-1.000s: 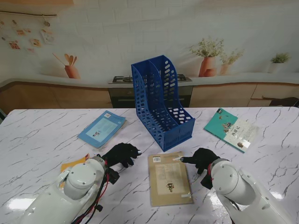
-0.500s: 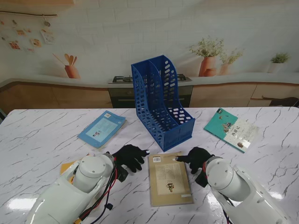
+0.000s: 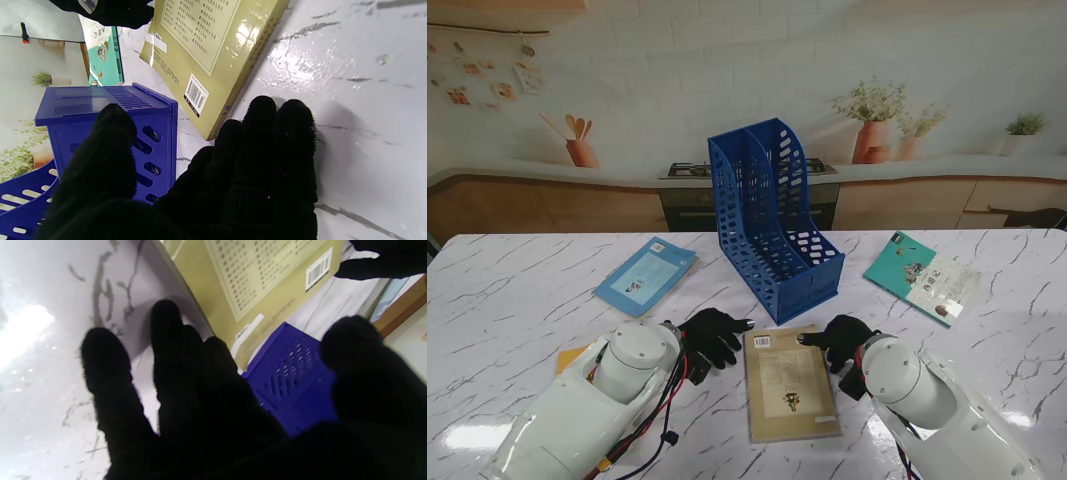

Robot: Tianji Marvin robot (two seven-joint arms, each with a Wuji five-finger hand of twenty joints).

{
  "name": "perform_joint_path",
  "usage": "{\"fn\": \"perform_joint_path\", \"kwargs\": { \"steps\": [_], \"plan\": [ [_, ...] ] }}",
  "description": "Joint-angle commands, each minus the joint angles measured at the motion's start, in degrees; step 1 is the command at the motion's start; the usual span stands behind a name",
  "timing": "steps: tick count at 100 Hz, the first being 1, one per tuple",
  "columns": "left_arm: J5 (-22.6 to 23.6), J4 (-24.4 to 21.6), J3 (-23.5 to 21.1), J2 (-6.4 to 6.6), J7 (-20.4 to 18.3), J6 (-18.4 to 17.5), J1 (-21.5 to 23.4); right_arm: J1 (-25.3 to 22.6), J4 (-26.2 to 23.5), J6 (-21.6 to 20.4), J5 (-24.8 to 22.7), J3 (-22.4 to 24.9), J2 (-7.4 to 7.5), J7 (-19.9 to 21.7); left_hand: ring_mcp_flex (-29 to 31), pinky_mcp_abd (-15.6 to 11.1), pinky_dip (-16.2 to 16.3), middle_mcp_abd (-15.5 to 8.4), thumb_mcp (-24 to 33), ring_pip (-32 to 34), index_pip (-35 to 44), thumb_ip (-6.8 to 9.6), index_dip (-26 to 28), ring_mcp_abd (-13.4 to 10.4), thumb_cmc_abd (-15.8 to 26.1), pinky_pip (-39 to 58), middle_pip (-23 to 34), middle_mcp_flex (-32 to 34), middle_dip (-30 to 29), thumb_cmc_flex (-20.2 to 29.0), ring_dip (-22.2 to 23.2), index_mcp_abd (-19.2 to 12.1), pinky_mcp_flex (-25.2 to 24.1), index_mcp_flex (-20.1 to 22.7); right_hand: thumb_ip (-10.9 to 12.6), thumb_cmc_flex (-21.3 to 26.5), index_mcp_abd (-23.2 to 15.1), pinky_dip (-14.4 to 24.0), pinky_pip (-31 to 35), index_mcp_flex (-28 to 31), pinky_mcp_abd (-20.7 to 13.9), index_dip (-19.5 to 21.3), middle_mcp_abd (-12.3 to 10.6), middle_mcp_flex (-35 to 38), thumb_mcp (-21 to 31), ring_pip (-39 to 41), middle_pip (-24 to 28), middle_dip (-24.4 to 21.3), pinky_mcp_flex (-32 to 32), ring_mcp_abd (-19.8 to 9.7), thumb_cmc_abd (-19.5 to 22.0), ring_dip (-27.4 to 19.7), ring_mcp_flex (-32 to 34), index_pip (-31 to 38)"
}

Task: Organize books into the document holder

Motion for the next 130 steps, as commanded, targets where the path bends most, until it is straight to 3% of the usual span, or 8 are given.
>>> {"fn": "perform_joint_path", "kwargs": {
  "steps": [1, 43, 68, 76, 86, 89, 112, 130],
  "plan": [
    [0.3, 2.6, 0.9, -0.85, 1.3, 0.7, 1.6, -1.3, 1.5, 0.3, 0.4, -0.9, -0.51, 0.7, -2.1, 1.0, -1.0, 9.0, 1.1, -1.6, -4.1, 0.17, -1.5, 6.1, 1.2, -0.1, -7.2, -4.9, -3.4, 1.0, -0.9, 9.5, 1.5, -1.3, 2.8, -0.1, 3.0, -0.9, 0.2, -0.3, -8.2, -1.2, 4.4, -1.8, 0.6, -3.9, -5.9, -2.7, 1.6, 1.9, 0.8, -4.0, -0.7, -0.6],
    [-6.0, 5.5, 0.0, -1.85, 0.3, 0.8, 1.3, -0.9, 1.9, -0.4, 1.9, -2.3, -0.66, 0.9, -1.9, 1.7, -0.8, 8.1, 6.5, -1.6, -9.3, -0.1, 0.5, 6.1, -0.5, 0.1, -6.0, -4.0, -2.8, 0.2, -1.1, 10.1, 0.5, -1.4, 3.1, 2.5, 3.1, -1.7, -0.2, -0.6, -8.4, -1.7, 4.6, -2.4, 2.1, -4.5, -6.1, -2.7, 1.2, 2.0, 1.1, -4.4, -1.2, -0.8],
    [-10.4, 5.7, -1.3, -2.6, 1.0, -0.7, 1.9, -0.6, 2.0, -0.8, 2.5, -3.4, -0.89, 0.4, 1.7, -0.1, -0.4, 4.5, 10.2, 0.0, -8.8, -0.42, 1.4, 3.4, -2.2, 2.3, -3.8, -2.1, -1.7, -0.1, 0.0, 8.4, 1.8, -0.5, 3.1, 2.6, 3.2, -2.2, -0.8, -0.8, -8.4, -1.9, 4.6, -2.8, 2.8, -5.1, -6.2, -2.7, 0.8, 2.0, 0.8, -4.5, -1.6, -0.9],
    [-11.5, 5.7, -1.6, -2.73, 0.9, -1.1, 2.1, -0.6, 2.0, -0.8, 2.9, -3.4, -0.97, 0.2, 0.8, 0.6, 0.1, 1.7, 12.0, 0.0, -8.8, -0.63, 1.9, 4.4, -3.0, 3.0, -2.5, -3.5, -0.8, -0.1, 1.4, 5.8, 0.2, -1.4, 3.1, 2.6, 3.3, -2.3, -0.9, -0.9, -8.5, -1.9, 4.6, -3.0, 3.1, -5.2, -6.3, -2.8, 0.7, 2.1, 0.7, -4.6, -1.7, -1.0],
    [-12.3, 5.8, -1.5, -2.78, 0.8, -2.1, 2.2, -0.7, 2.0, -0.9, 3.1, -3.4, -0.97, 0.3, 1.6, -1.3, 0.8, 0.1, 13.0, 0.6, -9.0, -0.66, 2.4, 0.7, -3.7, 3.7, -1.8, -5.4, -0.3, 0.4, 2.6, 3.6, 0.1, -2.6, 3.1, 2.5, 3.2, -2.4, -1.0, -0.9, -8.5, -2.0, 4.5, -3.0, 3.4, -5.3, -6.3, -2.8, 0.7, 2.1, 0.6, -4.6, -1.6, -1.0],
    [-12.7, 5.9, -1.6, -2.83, 0.7, -2.5, 2.2, -0.7, 2.0, -0.8, 3.1, -3.4, -0.96, 0.3, 1.4, -0.7, 0.8, -0.5, 13.4, 0.3, -9.0, -0.7, 2.6, 1.8, -3.9, 3.6, -1.5, -5.8, 0.0, 0.6, 3.0, 3.0, 0.2, -2.8, 3.1, 2.5, 3.0, -2.4, -1.0, -0.9, -8.5, -2.0, 4.6, -3.0, 3.5, -5.3, -6.3, -2.8, 0.7, 2.1, 0.6, -4.6, -1.6, -1.0],
    [-17.1, 6.4, -2.1, -3.27, -0.1, -4.7, 2.4, -0.5, 2.2, -0.9, 3.6, -3.5, -1.14, 0.0, -0.5, -1.6, 3.4, -2.8, 17.2, 4.6, -8.9, -1.03, 3.6, -1.9, -6.3, 8.3, 0.9, -8.9, 5.4, 1.6, 12.2, -1.2, 0.8, -3.0, 3.0, 2.6, 3.0, -2.6, -1.2, -1.1, -8.6, -2.1, 4.4, -3.1, 4.3, -5.4, -6.4, -2.8, 0.5, 2.1, 0.3, -4.6, -1.7, -1.0],
    [-18.4, 6.7, -2.3, -3.28, -1.1, -5.1, 2.4, -0.4, 2.4, -0.8, 3.7, -3.5, -1.22, -0.2, -0.4, -2.8, 5.0, -4.3, 18.3, 8.5, -8.3, -1.06, 4.3, -2.1, -7.2, 12.9, 3.5, -8.3, 9.4, 1.7, 17.3, -2.2, 2.1, -1.5, 3.0, 2.8, 2.9, -2.7, -1.3, -1.3, -8.7, -2.3, 4.2, -3.3, 4.8, -5.6, -6.5, -2.8, 0.4, 1.9, 0.3, -4.6, -1.9, -1.2]
  ]
}}
